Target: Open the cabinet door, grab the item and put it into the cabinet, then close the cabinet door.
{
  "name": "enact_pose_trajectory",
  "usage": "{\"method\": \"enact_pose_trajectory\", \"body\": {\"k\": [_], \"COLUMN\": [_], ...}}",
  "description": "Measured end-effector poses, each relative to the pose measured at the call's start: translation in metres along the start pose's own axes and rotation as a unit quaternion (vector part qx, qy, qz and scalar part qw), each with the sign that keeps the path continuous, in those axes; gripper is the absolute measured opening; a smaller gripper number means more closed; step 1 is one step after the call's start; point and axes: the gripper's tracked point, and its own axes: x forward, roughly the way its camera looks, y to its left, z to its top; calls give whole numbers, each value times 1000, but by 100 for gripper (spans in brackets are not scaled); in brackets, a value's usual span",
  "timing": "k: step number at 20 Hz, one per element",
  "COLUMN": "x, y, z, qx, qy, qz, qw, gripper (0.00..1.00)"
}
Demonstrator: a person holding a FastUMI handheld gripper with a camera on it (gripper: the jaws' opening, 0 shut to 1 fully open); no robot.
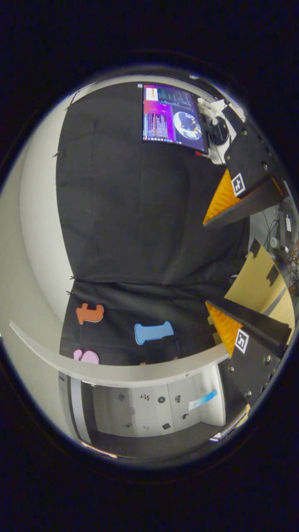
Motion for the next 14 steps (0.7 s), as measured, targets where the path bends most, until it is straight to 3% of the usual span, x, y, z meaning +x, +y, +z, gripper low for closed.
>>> {"method": "enact_pose_trajectory", "body": {"k": [7, 14], "x": [22, 18], "y": [14, 42], "z": [-4, -7], "qx": [-3, -11], "qy": [6, 15], "qz": [24, 108], "qw": [1000, 994], "gripper": [98, 95]}}
